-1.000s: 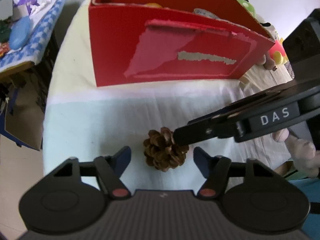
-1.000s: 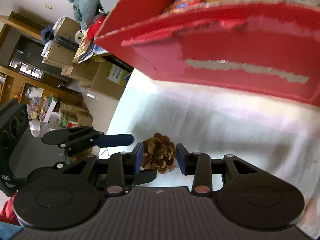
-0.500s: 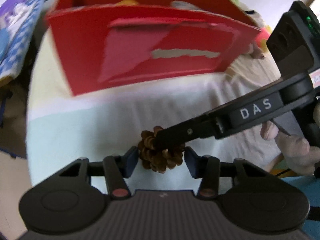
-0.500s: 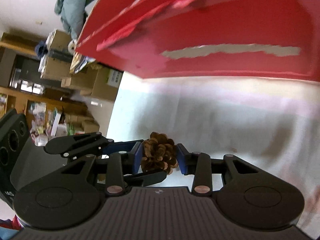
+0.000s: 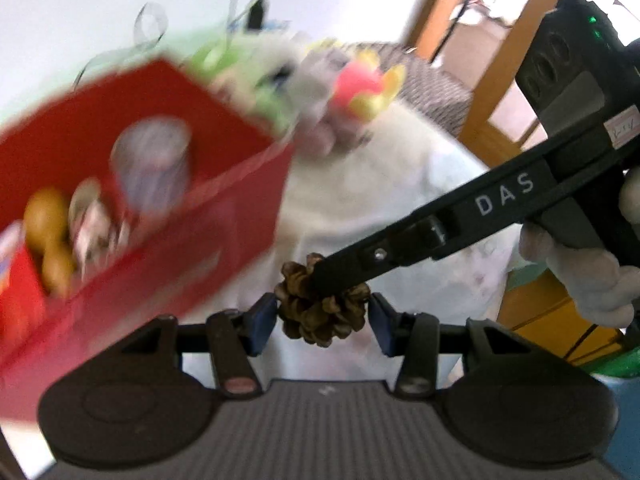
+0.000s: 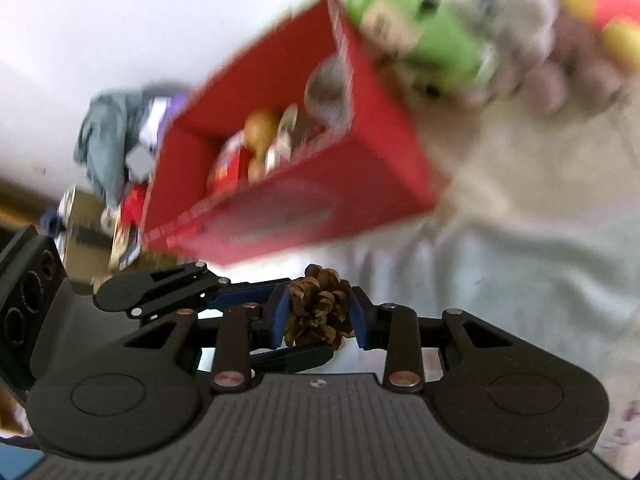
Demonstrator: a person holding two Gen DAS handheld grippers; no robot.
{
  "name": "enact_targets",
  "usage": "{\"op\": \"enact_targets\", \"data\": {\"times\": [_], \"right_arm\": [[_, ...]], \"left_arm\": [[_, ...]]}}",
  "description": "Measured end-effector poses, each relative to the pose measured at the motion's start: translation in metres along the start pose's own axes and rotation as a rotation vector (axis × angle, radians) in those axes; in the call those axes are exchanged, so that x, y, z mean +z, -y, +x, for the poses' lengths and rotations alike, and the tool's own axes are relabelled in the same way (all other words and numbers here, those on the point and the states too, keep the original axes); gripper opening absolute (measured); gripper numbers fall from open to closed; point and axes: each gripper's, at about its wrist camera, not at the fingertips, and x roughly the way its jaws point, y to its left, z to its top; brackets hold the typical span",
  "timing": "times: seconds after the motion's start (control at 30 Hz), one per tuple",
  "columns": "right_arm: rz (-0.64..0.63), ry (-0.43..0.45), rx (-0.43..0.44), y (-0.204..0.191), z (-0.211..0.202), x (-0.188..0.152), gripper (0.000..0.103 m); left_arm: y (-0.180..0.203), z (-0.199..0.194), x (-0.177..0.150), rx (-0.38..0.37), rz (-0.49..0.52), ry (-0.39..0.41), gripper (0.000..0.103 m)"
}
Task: Organize objects
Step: 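Lift the pinecone and carry it over the red box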
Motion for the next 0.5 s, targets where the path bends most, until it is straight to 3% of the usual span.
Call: {"op": "enact_targets", "data": {"times": [0.17,0.27,0.37,0.5], "right_arm": [[-0.059,0.15,-0.009,-0.017,-0.034,0.025,0.035],[-0.118,0.195,0.001,-0.035,-0.032,0.048,0.035],[-0.197,0.204,0.002,-0.054,-0.019,0.071,0.034],[-0.303,0.128,-0.053,-0.075,0.02,0.097,0.033]], "left_arm": [[0.007,-0.019,0.043,-0.007,0.054,0.12,0.049],[0.0,-0.028,0.065,0.029,0.065,0.175,0.049],[-0.014,-0.037,0.076,0.077,0.051,0.211,0.049],[-0.058,-0.027,0.082,0.083,-0.035,0.192,0.049]]}}
